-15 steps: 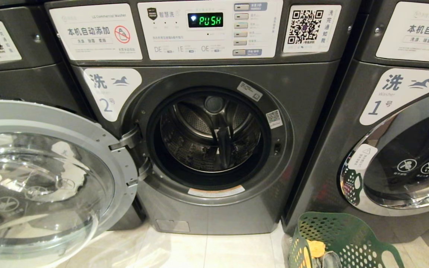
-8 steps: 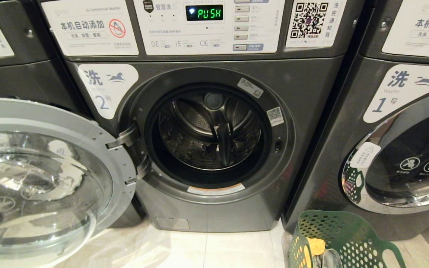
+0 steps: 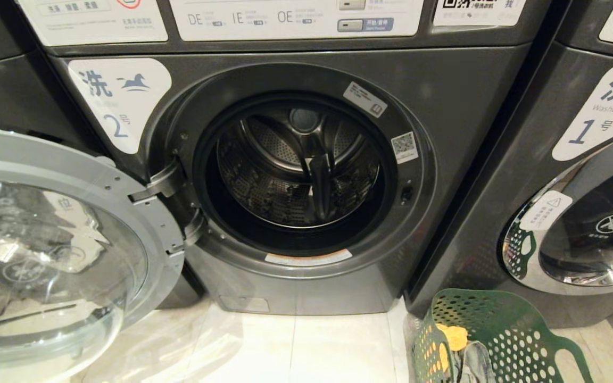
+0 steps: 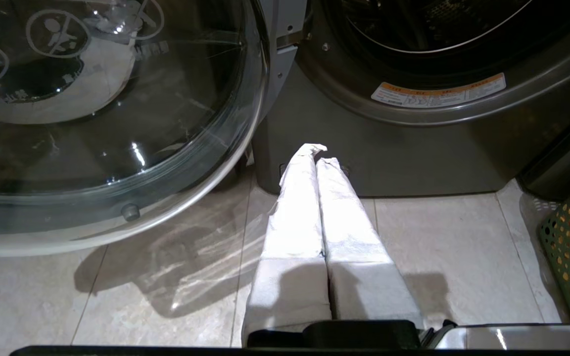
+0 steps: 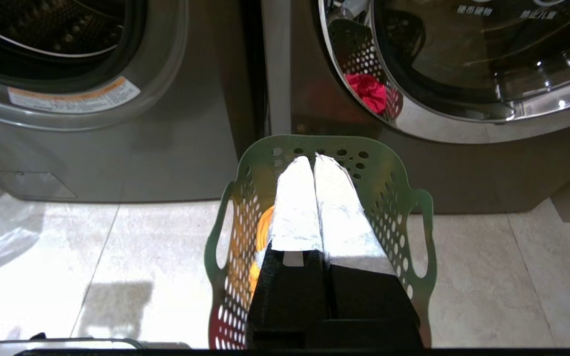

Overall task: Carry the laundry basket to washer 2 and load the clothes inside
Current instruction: Place the clothes into the washing machine

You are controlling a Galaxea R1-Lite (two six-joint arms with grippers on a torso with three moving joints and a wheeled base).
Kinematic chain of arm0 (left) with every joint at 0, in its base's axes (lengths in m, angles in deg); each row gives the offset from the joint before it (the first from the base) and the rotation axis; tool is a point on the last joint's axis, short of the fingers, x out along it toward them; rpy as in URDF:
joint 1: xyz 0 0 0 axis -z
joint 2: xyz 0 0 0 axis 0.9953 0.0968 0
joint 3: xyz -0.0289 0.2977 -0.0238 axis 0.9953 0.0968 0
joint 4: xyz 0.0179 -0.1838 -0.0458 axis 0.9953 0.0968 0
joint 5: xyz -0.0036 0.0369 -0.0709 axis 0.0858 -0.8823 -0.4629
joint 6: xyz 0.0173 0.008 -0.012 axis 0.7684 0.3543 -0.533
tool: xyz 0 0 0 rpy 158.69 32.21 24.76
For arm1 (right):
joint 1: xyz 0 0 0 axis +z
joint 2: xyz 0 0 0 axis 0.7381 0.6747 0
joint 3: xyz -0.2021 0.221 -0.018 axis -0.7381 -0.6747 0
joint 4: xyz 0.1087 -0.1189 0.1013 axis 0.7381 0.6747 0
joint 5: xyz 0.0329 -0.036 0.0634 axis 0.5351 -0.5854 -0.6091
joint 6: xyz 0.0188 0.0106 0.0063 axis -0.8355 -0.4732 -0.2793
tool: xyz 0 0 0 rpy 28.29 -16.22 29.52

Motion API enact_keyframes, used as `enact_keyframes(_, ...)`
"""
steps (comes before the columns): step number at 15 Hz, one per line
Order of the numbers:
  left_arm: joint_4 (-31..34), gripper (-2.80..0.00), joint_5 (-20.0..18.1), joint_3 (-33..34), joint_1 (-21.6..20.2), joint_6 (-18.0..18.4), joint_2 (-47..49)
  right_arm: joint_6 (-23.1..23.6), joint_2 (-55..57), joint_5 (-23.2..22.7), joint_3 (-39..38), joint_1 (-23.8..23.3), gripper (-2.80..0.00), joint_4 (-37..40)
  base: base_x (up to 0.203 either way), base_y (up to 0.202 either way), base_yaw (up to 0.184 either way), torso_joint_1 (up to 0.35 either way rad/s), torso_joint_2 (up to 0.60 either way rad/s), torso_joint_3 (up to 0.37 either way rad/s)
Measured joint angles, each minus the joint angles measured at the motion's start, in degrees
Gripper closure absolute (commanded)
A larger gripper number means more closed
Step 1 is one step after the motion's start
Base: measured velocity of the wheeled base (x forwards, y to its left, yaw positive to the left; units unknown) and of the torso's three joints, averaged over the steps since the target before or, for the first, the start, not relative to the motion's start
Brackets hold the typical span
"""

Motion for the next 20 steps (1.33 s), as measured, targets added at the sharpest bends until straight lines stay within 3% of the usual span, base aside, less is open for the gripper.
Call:
enact_keyframes(14,0.05,0.0,0.07,-0.09,0.01,-0.02,0.0,-0.58,0.0,0.09,0.0,0.0,0.0,-0.07,0.0,0.0,0.0,0.003,0.0,-0.196)
enact_keyframes(20,-0.13,0.0,0.09,0.05,0.0,-0.33,0.0,-0.68,0.0,0.09,0.0,0.0,0.0,-0.09,0.0,0.0,0.0,0.0,0.0,-0.032)
